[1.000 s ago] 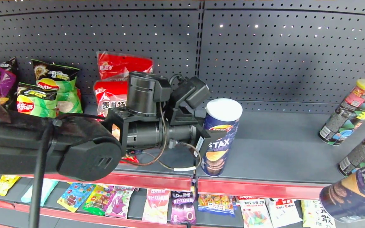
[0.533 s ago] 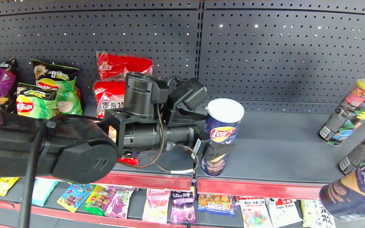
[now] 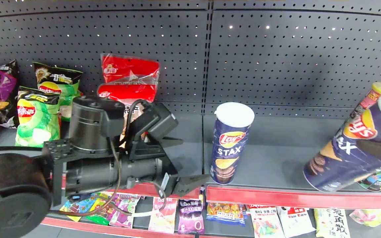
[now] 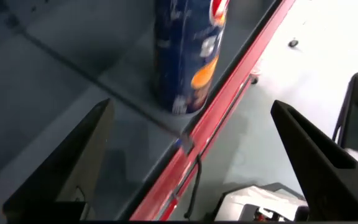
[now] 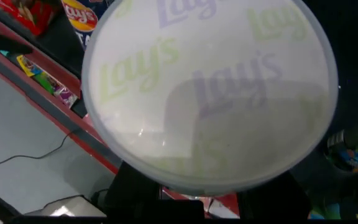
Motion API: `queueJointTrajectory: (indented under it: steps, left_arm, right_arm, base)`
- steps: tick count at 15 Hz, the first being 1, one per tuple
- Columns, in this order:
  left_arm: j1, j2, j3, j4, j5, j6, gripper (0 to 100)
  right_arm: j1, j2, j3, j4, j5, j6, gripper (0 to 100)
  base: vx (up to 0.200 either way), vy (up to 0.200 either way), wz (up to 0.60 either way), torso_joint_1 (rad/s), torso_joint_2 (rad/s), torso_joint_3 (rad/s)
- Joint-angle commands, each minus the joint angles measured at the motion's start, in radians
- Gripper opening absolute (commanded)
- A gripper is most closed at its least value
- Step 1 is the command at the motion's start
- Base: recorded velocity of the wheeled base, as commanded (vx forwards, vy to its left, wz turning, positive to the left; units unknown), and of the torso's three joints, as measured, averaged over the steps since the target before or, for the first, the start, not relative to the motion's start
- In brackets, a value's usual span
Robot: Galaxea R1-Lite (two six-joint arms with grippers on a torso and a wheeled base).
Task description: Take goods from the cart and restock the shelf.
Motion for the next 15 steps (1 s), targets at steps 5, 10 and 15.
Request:
queueJointTrajectory:
  steps: [5, 10, 15]
  left_arm:
    - [0.057, -0.214, 0.151, 0.001, 0.036, -0.003, 100]
    - [0.054, -0.266, 0.19, 0.005, 0.068, -0.005, 100]
    - [0.056, -0.377, 0.272, 0.007, 0.128, -0.025, 100]
  right_arm:
    - [0.048, 0.356, -0.096, -0.188, 0.011, 0.005, 0]
    - [0.064, 0.523, -0.24, -0.19, 0.06, 0.008, 0]
    - [0.093, 0.704, -0.45, -0.181, 0.06, 0.019, 0]
  base:
    - [0.0, 0.0, 0.0, 0.0, 0.0, 0.0]
    - [0.0, 0.0, 0.0, 0.0, 0.0, 0.0]
    - [0.0, 0.0, 0.0, 0.0, 0.0, 0.0]
